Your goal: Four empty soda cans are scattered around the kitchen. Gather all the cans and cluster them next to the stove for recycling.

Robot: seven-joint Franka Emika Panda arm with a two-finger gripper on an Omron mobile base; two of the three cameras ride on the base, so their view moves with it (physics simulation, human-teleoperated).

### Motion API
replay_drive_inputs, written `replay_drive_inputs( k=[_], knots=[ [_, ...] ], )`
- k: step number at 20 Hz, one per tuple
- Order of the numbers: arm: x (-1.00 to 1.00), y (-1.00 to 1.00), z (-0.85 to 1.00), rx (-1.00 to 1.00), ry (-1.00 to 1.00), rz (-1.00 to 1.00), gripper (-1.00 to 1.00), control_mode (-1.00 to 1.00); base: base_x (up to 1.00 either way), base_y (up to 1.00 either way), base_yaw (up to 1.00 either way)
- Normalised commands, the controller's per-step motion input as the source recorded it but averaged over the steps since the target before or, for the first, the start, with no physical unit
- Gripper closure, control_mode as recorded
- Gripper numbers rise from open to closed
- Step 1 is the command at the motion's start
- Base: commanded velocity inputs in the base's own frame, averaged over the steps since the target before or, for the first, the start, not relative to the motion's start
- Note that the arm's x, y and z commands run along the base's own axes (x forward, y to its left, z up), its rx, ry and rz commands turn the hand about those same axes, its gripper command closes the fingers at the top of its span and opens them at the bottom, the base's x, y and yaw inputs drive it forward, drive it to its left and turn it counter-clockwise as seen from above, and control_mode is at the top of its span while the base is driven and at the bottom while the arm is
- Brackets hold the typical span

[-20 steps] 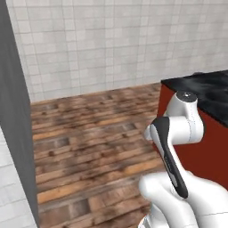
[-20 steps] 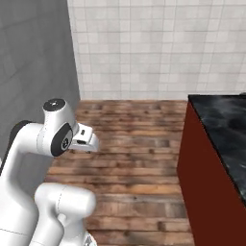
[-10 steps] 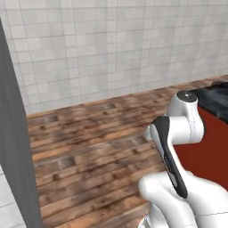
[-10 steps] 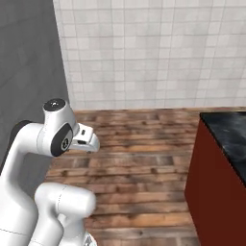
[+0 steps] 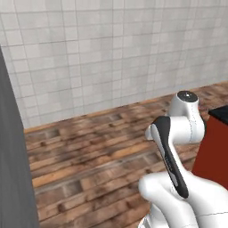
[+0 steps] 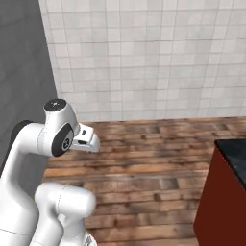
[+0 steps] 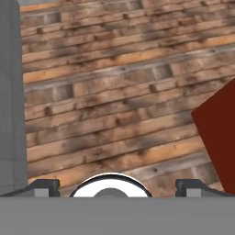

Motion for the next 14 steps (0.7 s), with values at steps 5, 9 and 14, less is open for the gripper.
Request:
replay_drive_inputs(
  k=[5,9,14],
  knots=[
    [0.0,0.0,0.0,0.0,0.0,0.0,-1.0,1.0,1.0,0.23,-0.07],
    [0.0,0.0,0.0,0.0,0.0,0.0,-1.0,1.0,1.0,0.24,-0.08],
    [0.0,0.0,0.0,0.0,0.0,0.0,-1.0,1.0,1.0,0.2,-0.14]
  ],
)
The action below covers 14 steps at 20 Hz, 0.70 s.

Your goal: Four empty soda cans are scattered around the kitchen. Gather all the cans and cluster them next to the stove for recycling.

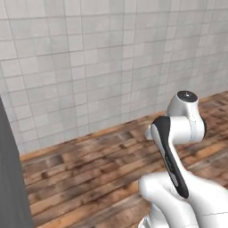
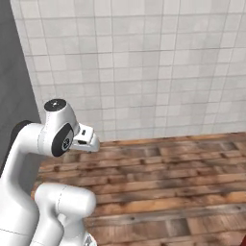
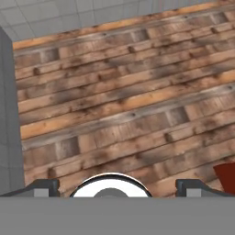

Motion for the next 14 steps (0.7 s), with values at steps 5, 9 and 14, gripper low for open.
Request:
replay_drive_inputs(
  k=[5,9,14],
  knots=[
    [0.0,0.0,0.0,0.0,0.0,0.0,-1.0,1.0,1.0,0.19,-0.32],
    [0.0,0.0,0.0,0.0,0.0,0.0,-1.0,1.0,0.87,0.17,-0.57],
    [0.0,0.0,0.0,0.0,0.0,0.0,-1.0,1.0,0.64,0.29,-0.69]
  ],
)
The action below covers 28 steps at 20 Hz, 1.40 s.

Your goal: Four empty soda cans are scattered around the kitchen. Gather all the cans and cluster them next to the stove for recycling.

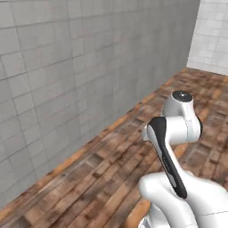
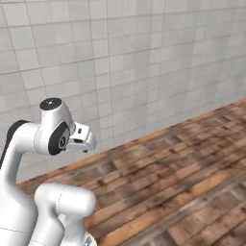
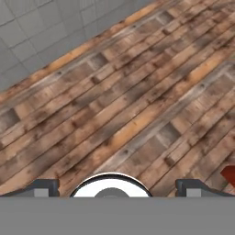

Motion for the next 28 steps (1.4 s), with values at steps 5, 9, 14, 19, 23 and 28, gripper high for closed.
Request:
replay_drive_inputs(
  k=[5,9,14,19,23,28],
  knots=[
    [0.0,0.0,0.0,0.0,0.0,0.0,-1.0,1.0,0.57,0.43,-0.73],
    [0.0,0.0,0.0,0.0,0.0,0.0,-1.0,1.0,0.58,0.46,-0.74],
    [0.0,0.0,0.0,0.0,0.0,0.0,-1.0,1.0,0.63,0.46,-0.72],
    [0.0,0.0,0.0,0.0,0.0,0.0,-1.0,1.0,0.75,0.52,-0.67],
    [0.0,0.0,0.0,0.0,0.0,0.0,-1.0,1.0,0.82,0.62,-0.65],
    [0.0,0.0,0.0,0.0,0.0,0.0,-1.0,1.0,0.84,0.63,-0.64]
  ],
)
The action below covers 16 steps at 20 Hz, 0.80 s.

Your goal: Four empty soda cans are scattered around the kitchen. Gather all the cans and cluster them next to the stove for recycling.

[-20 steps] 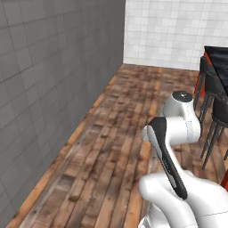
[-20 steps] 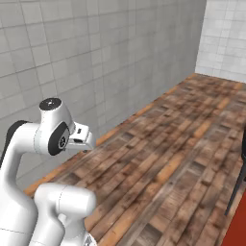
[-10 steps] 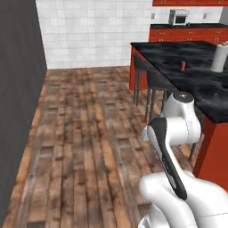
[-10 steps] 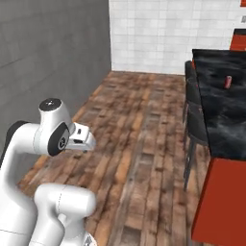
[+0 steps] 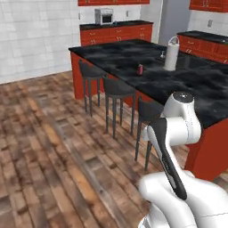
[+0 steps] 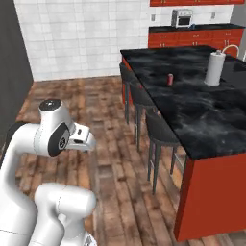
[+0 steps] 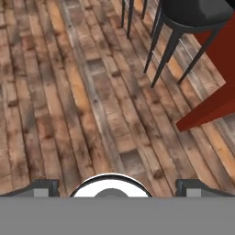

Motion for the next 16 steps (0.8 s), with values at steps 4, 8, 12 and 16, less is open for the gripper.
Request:
replay_drive_inputs(
  k=[4,8,12,16],
  knots=[
    [0.0,0.0,0.0,0.0,0.0,0.0,-1.0,1.0,0.81,0.61,-0.65],
    [0.0,0.0,0.0,0.0,0.0,0.0,-1.0,1.0,0.72,0.66,-0.63],
    [0.0,0.0,0.0,0.0,0.0,0.0,-1.0,1.0,0.41,0.66,-0.57],
    [0.0,0.0,0.0,0.0,0.0,0.0,-1.0,1.0,0.08,0.62,-0.49]
  ],
)
